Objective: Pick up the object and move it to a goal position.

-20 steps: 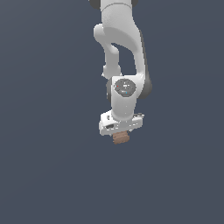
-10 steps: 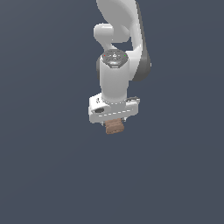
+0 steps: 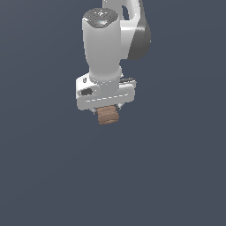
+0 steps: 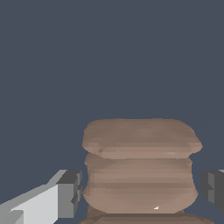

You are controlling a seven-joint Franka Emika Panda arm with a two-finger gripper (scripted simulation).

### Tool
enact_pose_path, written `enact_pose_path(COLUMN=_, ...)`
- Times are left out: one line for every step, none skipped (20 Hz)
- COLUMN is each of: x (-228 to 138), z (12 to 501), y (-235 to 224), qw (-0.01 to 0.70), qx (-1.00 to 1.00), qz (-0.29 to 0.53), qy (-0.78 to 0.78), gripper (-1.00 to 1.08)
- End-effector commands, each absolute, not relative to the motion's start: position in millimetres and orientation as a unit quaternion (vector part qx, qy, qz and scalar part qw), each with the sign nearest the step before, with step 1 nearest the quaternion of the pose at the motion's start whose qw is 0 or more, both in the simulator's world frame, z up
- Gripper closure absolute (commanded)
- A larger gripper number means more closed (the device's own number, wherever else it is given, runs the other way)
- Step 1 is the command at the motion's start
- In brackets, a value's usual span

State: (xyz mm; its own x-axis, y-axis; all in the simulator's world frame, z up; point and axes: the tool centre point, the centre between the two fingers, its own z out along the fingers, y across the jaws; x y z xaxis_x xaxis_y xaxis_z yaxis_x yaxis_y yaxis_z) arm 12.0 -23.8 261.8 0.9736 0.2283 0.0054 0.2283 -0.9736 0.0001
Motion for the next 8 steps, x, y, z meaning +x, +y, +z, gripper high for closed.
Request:
enact_pose_path(x=11.1, z=273.8, y=-28.3, qw=0.0, qx=-0.993, qz=-0.001, qy=-0.115, gripper=1.08)
enact_pose_path(x=11.0, z=277.5, y=-29.6, qw=0.0, qx=-0.993, qz=-0.001, qy=-0.115, gripper=1.08)
enact_pose_path(x=11.2, z=280.0, y=-30.8, qw=0.0, qx=-0.993, qz=0.0, qy=-0.115, gripper=1.08)
enact_pose_path(x=11.2, z=282.5, y=-31.7, qw=0.0, qx=-0.993, qz=0.0, qy=-0.115, gripper=1.08)
enact_pose_path(x=11.5, z=284.0, y=-32.4, qw=0.0, qx=-0.993, qz=0.0, qy=-0.115, gripper=1.08)
enact_pose_path(x=11.6, z=285.3, y=-32.9, qw=0.0, qx=-0.993, qz=0.0, qy=-0.115, gripper=1.08)
enact_pose_path(x=11.6, z=286.1, y=-33.2, qw=0.0, qx=-0.993, qz=0.0, qy=-0.115, gripper=1.08)
enact_pose_path(x=11.7, z=286.3, y=-33.3, qw=0.0, qx=-0.993, qz=0.0, qy=-0.115, gripper=1.08)
